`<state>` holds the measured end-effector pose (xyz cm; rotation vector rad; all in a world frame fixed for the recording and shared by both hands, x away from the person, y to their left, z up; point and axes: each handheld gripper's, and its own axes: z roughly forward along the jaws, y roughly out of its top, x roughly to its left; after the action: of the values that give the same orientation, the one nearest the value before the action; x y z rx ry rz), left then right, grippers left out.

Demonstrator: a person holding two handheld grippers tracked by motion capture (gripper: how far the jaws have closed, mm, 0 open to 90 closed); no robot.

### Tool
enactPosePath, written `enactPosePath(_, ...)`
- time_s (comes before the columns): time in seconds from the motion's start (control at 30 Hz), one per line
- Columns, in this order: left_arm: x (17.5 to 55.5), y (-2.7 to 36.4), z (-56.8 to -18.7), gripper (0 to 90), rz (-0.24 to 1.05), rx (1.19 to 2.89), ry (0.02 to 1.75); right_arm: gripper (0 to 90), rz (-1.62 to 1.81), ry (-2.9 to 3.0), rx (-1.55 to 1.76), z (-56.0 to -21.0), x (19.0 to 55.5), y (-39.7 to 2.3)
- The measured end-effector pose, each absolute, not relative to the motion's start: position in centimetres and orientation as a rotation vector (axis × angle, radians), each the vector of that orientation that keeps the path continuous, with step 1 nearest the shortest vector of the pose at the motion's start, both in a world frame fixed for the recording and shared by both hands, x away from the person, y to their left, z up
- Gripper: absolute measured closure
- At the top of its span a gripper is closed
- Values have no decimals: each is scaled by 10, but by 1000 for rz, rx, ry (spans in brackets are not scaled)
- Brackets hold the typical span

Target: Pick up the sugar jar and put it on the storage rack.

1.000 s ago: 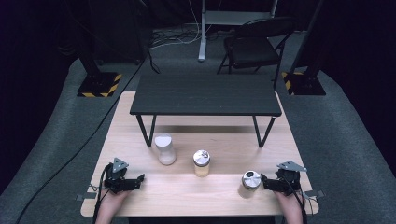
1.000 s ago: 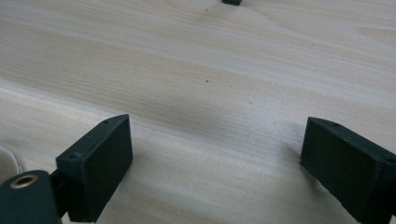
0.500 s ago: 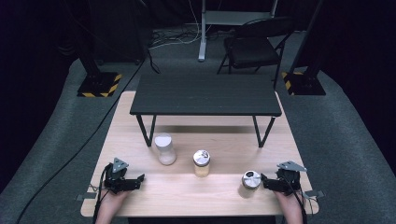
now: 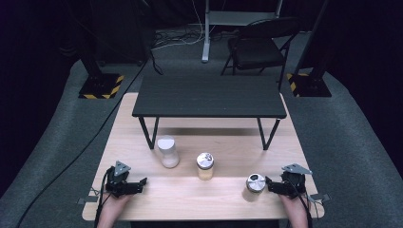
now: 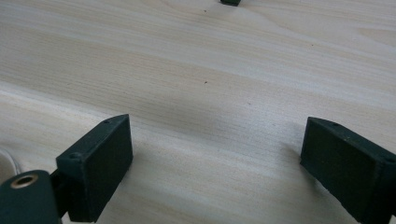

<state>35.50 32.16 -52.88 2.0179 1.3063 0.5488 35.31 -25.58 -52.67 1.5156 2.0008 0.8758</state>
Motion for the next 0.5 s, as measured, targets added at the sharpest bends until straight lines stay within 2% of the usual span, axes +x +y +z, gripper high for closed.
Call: enactPosePath(0.5,354,324,-528,82,531,2007,1296,81,875,2000,1516,-527,353,-256)
